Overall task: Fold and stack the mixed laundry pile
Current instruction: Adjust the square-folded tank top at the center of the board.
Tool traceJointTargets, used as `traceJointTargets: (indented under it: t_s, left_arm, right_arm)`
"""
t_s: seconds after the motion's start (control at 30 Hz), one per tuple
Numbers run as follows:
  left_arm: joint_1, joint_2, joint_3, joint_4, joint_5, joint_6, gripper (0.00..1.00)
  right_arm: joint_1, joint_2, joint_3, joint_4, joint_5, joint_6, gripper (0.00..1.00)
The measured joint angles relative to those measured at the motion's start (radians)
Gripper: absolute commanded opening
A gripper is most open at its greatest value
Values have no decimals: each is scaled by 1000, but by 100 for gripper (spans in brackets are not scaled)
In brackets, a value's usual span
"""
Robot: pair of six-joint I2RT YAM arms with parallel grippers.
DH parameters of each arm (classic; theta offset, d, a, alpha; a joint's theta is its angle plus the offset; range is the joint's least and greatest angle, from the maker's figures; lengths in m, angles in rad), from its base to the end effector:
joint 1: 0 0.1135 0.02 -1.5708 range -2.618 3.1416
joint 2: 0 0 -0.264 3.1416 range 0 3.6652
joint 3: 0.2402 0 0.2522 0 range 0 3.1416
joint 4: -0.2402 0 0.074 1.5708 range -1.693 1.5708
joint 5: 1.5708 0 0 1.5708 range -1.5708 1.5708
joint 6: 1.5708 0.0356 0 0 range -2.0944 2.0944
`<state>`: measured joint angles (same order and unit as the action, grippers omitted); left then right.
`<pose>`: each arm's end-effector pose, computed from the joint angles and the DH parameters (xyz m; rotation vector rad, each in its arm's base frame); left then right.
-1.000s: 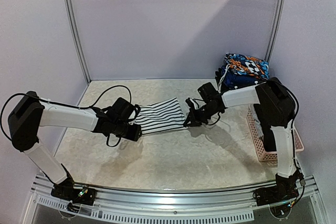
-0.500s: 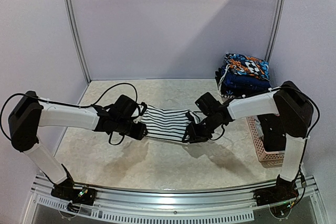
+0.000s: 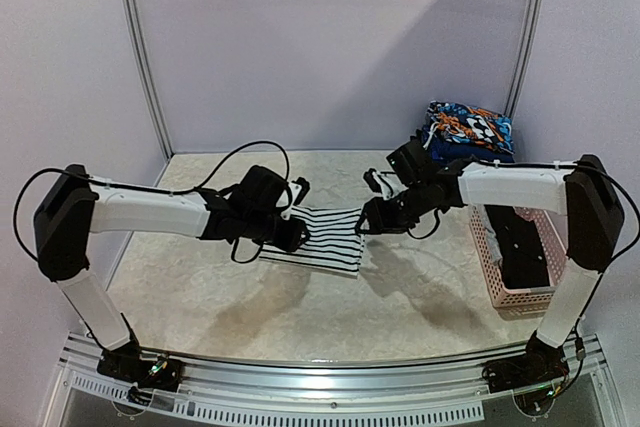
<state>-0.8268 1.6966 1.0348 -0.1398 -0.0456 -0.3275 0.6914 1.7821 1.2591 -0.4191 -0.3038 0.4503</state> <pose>0.2446 -0.2634 0.1935 0.5783 2.3590 -0.4900 0.2868 0.2512 0.2139 -0.4508 2.6220 0.8091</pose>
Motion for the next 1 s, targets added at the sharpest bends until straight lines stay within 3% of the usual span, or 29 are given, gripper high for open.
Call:
traceJointTargets:
  t_s: [0.17, 0.37, 0.57, 1.0]
  left_arm:
    - [-16, 101, 78, 32, 18, 3, 34]
    - [-23, 177, 130, 55, 47, 6, 33]
    - [-28, 235, 150, 77, 71, 10, 32]
    - [-37, 298, 128, 131, 97, 8, 31]
  right_arm:
    - [-15, 30, 91, 31, -2, -6, 35]
    - [-53, 187, 245, 68, -38, -3, 29]
    - [-78, 339, 346, 64, -96, -11, 27]
    - [-176, 500, 416, 44, -200, -49, 27]
